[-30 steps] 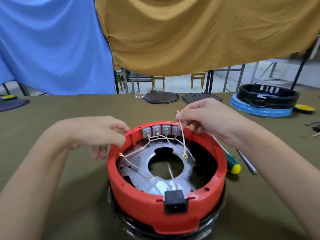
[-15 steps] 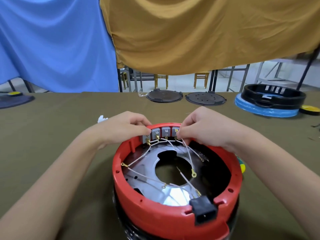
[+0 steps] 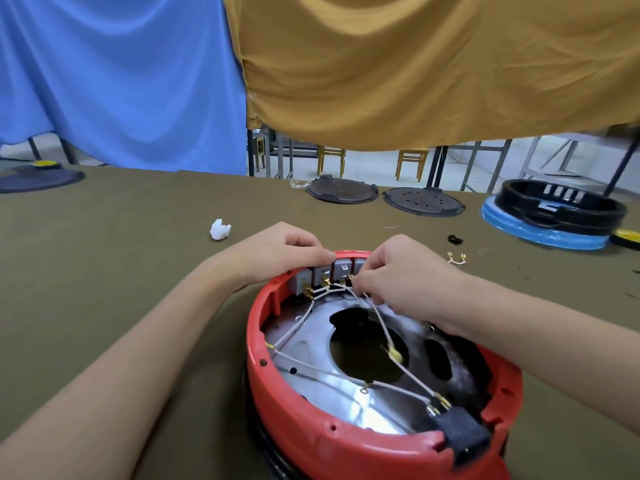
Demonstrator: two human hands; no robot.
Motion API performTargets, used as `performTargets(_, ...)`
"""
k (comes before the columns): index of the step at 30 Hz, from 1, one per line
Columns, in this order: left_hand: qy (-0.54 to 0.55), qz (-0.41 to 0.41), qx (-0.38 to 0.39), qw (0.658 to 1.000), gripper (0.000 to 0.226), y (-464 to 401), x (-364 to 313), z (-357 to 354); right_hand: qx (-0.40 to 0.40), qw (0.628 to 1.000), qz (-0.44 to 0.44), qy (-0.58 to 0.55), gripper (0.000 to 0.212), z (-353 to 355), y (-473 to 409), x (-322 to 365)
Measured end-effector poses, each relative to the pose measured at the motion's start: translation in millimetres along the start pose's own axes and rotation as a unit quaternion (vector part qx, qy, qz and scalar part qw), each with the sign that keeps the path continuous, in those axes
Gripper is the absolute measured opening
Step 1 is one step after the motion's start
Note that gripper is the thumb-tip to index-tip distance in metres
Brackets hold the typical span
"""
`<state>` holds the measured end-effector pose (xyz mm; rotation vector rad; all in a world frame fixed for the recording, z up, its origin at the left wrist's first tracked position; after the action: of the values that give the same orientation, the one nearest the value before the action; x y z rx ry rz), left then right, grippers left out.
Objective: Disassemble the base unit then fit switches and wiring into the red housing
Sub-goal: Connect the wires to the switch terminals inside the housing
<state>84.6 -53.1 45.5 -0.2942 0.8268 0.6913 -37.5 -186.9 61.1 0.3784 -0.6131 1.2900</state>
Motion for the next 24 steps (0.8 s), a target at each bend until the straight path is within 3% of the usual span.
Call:
performTargets(7, 0.017, 0.016, 0.008, 1.000, 0.056, -2, 4, -2, 0.023, 0.978, -0.099, -0.185, 0.016, -5, 8, -5)
performTargets(9, 0.021, 0.016, 0.010, 1.000, 0.058, -2, 5, -2, 0.037, 0.969, -0.120, -0.213, 0.029, -9, 7, -8)
performTargets(15, 0.028, 0.008, 0.015, 0.999, 0.057, -2, 6, -2, 0.033, 0.958, -0.154, -0.239, 0.028, -9, -1, -7)
performTargets(24, 0.028, 0.007, 0.012, 0.999, 0.050, -4, 8, -2, 0.145, 0.934, -0.204, -0.254, 0.015, -9, -3, -7)
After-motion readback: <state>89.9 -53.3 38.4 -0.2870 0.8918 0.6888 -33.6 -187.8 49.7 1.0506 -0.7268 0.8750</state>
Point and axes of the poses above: each hand's wrist, its own y-axis away from the middle knuckle, its own z-axis out of the back of the hand, x = y × z, the point moved 4 cm from there along -y, towards the middle knuckle, and after that the axes turned 7 degrees about z, right-handed, at the moved point
